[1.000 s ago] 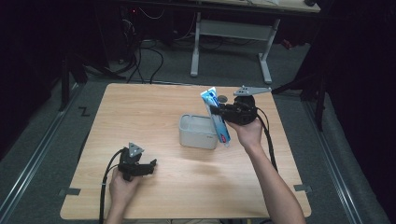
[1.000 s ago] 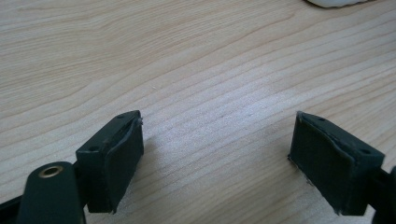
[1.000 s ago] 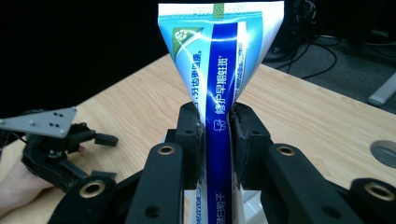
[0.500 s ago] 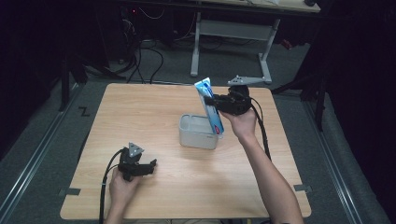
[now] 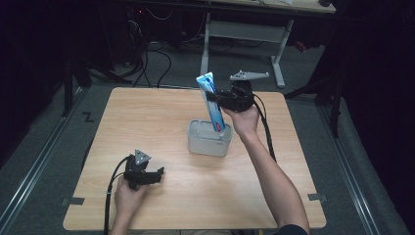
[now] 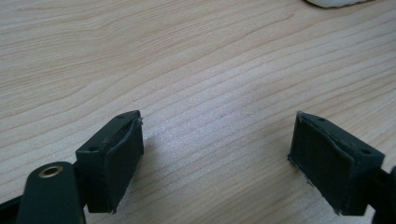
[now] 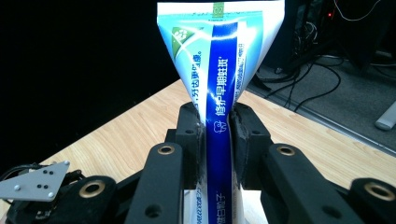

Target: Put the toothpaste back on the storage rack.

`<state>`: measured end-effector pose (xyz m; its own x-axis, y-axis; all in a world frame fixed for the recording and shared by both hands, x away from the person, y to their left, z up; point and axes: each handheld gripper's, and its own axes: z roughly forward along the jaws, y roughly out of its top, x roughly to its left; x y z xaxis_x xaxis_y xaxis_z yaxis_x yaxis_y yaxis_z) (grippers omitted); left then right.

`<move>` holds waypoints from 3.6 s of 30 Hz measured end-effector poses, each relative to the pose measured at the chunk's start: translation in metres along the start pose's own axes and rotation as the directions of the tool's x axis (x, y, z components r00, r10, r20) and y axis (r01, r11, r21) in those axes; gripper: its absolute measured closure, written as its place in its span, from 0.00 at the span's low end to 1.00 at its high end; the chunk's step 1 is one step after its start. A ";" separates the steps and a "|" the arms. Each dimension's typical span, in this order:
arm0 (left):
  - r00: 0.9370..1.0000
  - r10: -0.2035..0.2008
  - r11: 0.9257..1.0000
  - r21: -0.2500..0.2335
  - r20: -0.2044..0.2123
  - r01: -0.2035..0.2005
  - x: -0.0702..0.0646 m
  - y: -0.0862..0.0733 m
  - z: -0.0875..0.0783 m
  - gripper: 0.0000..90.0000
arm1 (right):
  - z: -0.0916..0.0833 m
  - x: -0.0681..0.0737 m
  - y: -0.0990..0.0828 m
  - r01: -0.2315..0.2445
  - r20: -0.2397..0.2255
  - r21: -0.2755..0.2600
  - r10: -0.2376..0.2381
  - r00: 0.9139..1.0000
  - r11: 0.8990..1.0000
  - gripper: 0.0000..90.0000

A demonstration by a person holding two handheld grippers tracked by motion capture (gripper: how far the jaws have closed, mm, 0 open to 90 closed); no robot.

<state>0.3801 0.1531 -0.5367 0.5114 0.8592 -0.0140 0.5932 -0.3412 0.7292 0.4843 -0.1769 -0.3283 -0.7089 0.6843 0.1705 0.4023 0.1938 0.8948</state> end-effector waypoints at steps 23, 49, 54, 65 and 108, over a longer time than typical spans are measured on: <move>1.000 0.001 1.000 -0.003 -0.001 -0.001 0.000 0.000 0.000 0.20 | 0.039 0.003 -0.024 0.018 0.030 0.046 -0.019 0.999 0.999 0.83; 1.000 -0.003 1.000 -0.001 0.001 0.003 0.000 0.000 0.000 0.20 | 0.040 -0.002 -0.051 0.033 0.069 0.118 -0.042 0.997 0.992 0.83; 1.000 -0.002 1.000 0.000 0.002 0.002 0.000 0.000 -0.001 0.20 | 0.042 -0.002 -0.054 0.039 0.068 0.139 -0.049 0.997 0.990 0.82; 1.000 -0.003 1.000 -0.002 0.002 0.003 0.000 0.000 0.000 0.20 | 0.044 -0.005 -0.065 0.024 0.071 0.166 -0.036 0.997 0.986 0.82; 1.000 -0.003 1.000 -0.001 0.002 0.003 0.000 0.000 0.000 0.20 | 0.039 -0.002 -0.079 0.025 0.130 0.174 -0.048 0.990 0.984 0.72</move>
<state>0.3801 0.1536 -0.5367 0.5109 0.8594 -0.0180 0.5942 -0.3379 0.7299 0.4765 -0.1663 -0.4158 -0.6459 0.7600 0.0717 0.4790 0.3303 0.8133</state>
